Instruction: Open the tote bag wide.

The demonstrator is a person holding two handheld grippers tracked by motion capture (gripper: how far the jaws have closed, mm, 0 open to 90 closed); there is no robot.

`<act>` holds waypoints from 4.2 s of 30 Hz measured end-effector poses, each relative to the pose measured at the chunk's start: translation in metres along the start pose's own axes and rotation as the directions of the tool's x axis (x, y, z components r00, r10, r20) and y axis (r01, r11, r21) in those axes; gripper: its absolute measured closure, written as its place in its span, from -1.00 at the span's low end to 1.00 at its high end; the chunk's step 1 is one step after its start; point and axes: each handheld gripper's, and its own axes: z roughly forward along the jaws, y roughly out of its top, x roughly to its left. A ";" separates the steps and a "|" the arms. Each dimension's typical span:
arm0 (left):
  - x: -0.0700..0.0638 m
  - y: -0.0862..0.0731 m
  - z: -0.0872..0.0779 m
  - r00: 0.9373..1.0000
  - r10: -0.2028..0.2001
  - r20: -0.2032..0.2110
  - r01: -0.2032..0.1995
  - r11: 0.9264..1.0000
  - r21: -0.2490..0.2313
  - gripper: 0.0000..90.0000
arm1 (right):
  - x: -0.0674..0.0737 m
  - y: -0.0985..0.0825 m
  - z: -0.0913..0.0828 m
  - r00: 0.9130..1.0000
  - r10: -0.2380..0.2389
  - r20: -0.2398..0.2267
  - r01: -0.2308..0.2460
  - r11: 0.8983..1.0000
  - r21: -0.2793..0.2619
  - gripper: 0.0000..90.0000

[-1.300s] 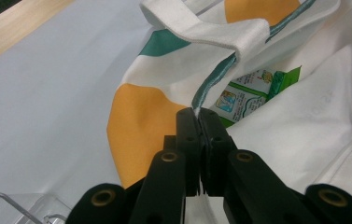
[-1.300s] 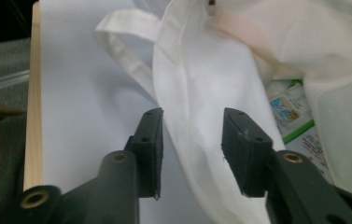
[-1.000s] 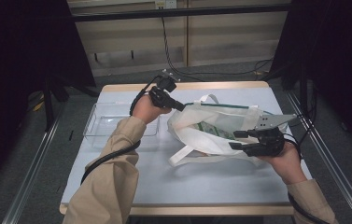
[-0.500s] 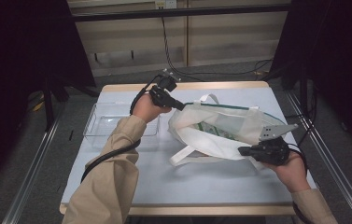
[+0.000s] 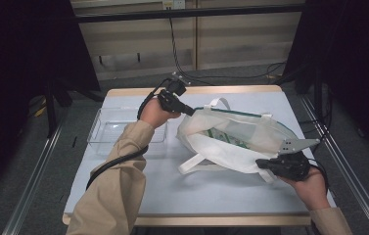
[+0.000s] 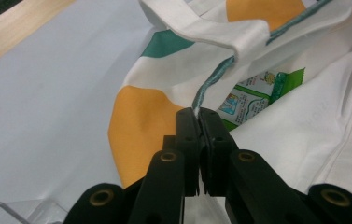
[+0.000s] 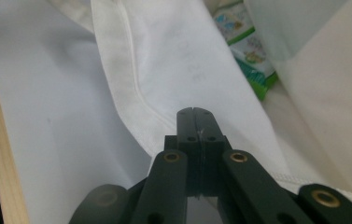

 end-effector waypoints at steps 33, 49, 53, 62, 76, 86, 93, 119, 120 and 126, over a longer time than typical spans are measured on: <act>-0.018 0.010 0.018 0.993 0.113 0.027 -0.111 0.992 -0.067 0.25 | -0.018 0.023 0.048 0.999 0.045 0.007 -0.046 0.998 0.042 0.09; -0.017 0.012 0.023 0.995 0.076 0.069 -0.074 0.997 -0.018 0.81 | -0.016 0.023 0.062 0.998 0.003 -0.058 0.003 0.994 0.113 0.73; -0.018 0.014 0.021 0.996 0.070 0.053 -0.069 0.997 -0.033 0.81 | -0.014 0.021 0.061 0.994 -0.009 -0.105 0.022 0.992 0.127 0.94; -0.015 0.018 0.021 0.999 0.035 0.013 -0.035 0.999 -0.038 0.82 | -0.005 0.020 0.051 0.985 -0.056 -0.160 0.076 0.990 0.117 0.95; -0.003 0.013 0.031 1.000 -0.016 -0.021 0.016 1.000 -0.016 0.83 | 0.003 0.015 0.042 0.978 -0.093 -0.188 0.115 0.987 0.110 0.95; -0.012 0.009 0.024 0.999 0.011 0.036 -0.010 1.000 -0.028 0.71 | -0.002 0.021 0.037 0.991 -0.027 -0.134 0.039 0.996 0.084 0.57; -0.019 0.003 0.018 0.997 0.039 0.066 -0.036 0.998 -0.047 0.25 | -0.005 0.031 0.030 0.994 -0.007 -0.104 0.013 0.998 0.056 0.36; -0.039 -0.014 -0.027 0.992 0.104 0.068 -0.100 0.993 -0.064 0.10 | -0.011 0.072 0.017 0.998 -0.025 -0.059 0.026 0.999 0.023 0.64; -0.040 -0.015 -0.028 0.992 0.099 0.074 -0.095 0.993 -0.065 0.12 | -0.012 0.073 0.016 0.998 -0.021 -0.056 0.022 0.999 0.024 0.67; -0.046 -0.020 -0.034 0.990 0.104 0.098 -0.097 0.993 -0.074 0.41 | -0.019 0.076 0.017 0.999 -0.002 -0.044 0.003 1.000 0.031 0.93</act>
